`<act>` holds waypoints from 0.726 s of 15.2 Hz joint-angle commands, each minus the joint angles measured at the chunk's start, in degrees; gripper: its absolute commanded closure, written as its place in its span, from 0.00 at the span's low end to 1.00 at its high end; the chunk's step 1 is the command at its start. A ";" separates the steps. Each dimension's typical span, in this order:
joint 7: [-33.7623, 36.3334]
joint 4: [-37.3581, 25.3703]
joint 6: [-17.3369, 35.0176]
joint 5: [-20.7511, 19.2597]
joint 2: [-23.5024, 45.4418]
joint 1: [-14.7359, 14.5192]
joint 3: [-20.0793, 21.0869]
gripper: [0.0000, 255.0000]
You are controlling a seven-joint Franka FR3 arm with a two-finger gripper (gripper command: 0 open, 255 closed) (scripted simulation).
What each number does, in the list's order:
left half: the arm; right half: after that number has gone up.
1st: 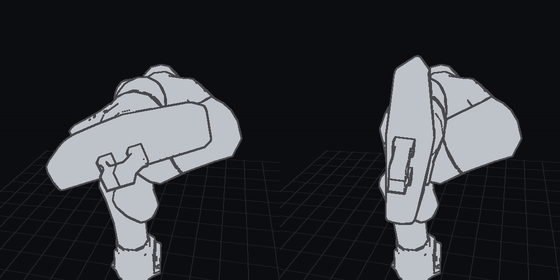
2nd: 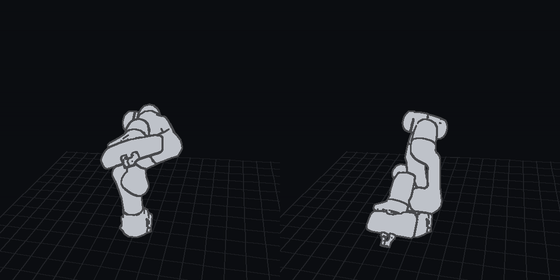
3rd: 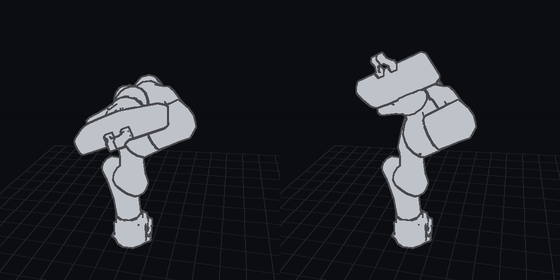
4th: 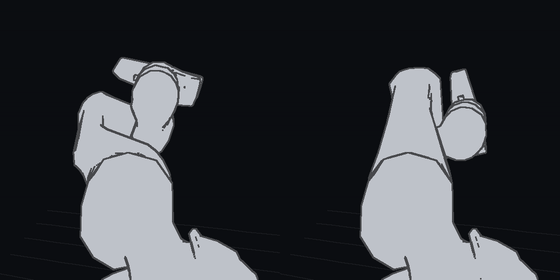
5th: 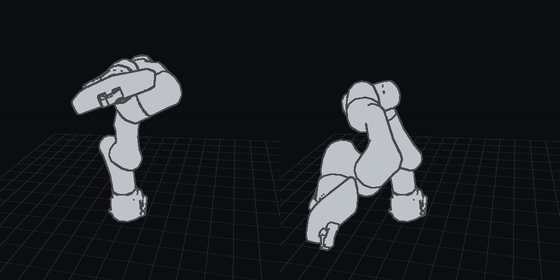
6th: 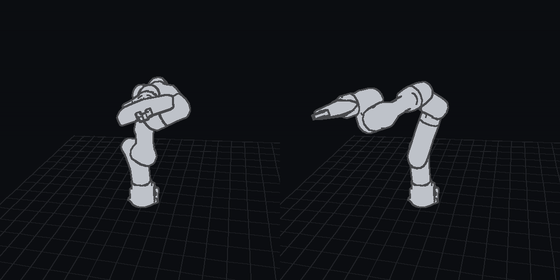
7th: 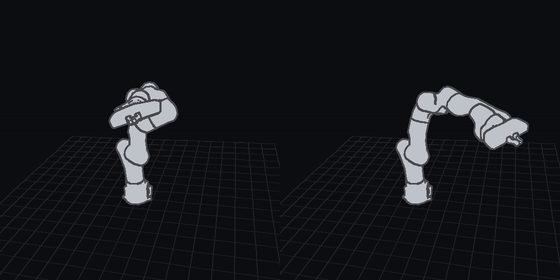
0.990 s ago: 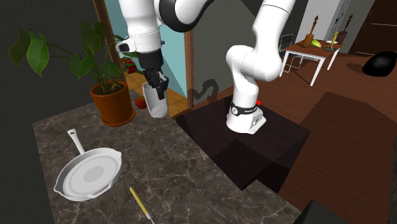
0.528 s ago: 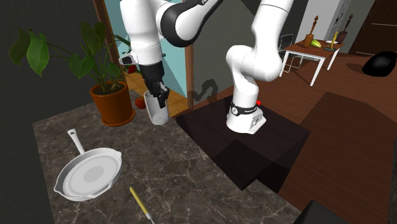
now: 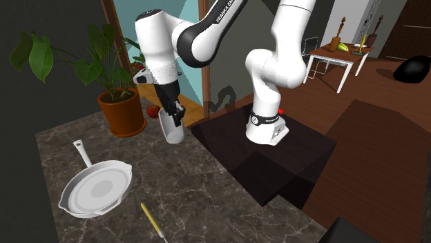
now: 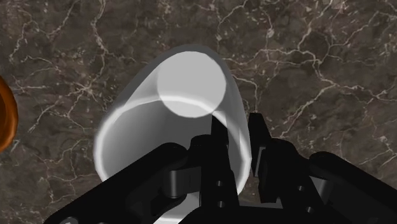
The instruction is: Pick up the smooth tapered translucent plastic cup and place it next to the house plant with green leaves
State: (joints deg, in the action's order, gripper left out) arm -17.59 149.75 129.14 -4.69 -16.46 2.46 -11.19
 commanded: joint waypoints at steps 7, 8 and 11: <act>-0.53 2.36 7.67 0.65 5.29 -0.28 -0.48 1.00; -0.62 2.59 8.62 0.78 6.03 -0.32 -0.54 1.00; -0.97 3.16 11.48 1.23 8.34 -0.46 -0.70 1.00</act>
State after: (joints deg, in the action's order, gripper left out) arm -18.39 152.62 139.61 -3.55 -8.80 1.99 -11.79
